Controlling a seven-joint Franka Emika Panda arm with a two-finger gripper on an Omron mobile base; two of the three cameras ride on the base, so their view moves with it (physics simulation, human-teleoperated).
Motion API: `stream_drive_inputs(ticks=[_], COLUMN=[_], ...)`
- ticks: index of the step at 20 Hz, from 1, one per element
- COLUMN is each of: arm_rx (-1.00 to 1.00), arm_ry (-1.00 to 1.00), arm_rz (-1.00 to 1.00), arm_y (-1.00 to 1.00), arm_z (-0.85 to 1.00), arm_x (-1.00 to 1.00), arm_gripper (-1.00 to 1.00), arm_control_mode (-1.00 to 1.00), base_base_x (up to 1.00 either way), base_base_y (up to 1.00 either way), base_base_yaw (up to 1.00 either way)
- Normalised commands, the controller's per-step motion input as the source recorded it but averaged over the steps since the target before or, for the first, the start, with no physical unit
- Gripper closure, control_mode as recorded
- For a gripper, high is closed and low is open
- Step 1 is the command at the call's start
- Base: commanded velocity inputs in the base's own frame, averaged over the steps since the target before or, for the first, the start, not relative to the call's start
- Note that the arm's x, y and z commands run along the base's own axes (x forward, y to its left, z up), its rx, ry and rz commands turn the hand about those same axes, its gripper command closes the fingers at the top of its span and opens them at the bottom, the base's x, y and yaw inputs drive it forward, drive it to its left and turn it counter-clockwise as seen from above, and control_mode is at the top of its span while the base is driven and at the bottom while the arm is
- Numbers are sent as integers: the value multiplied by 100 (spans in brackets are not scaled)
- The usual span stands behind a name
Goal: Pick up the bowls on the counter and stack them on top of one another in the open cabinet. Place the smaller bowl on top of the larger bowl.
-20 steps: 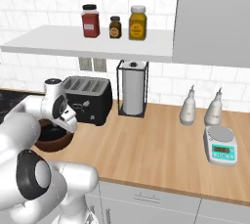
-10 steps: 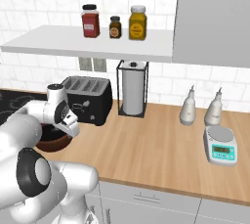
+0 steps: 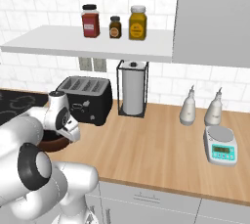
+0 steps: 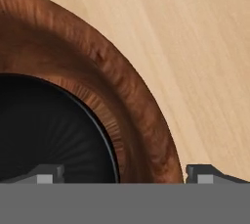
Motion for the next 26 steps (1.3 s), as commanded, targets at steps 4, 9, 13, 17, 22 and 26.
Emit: stream_drive_inputs(ticks=[4, 9, 13, 17, 22, 26], arm_rx=[0, 0, 0, 0, 0, 0], arm_ry=[0, 0, 0, 0, 0, -4], arm_rz=[1, 0, 0, 0, -5, -13], arm_y=[2, 7, 0, 0, -13, -25], arm_z=[-26, -7, -1, 1, 37, 77], arm_x=[0, 0, 0, -6, -36, -50], arm_gripper=[-100, 100, 100, 100, 100, 100], arm_control_mode=[-100, -100, -100, -100, -100, -100], base_base_x=[0, 0, 0, 0, 0, 0], base_base_y=[0, 0, 0, 0, 0, 0], base_base_yaw=[0, 0, 0, 0, 0, 0])
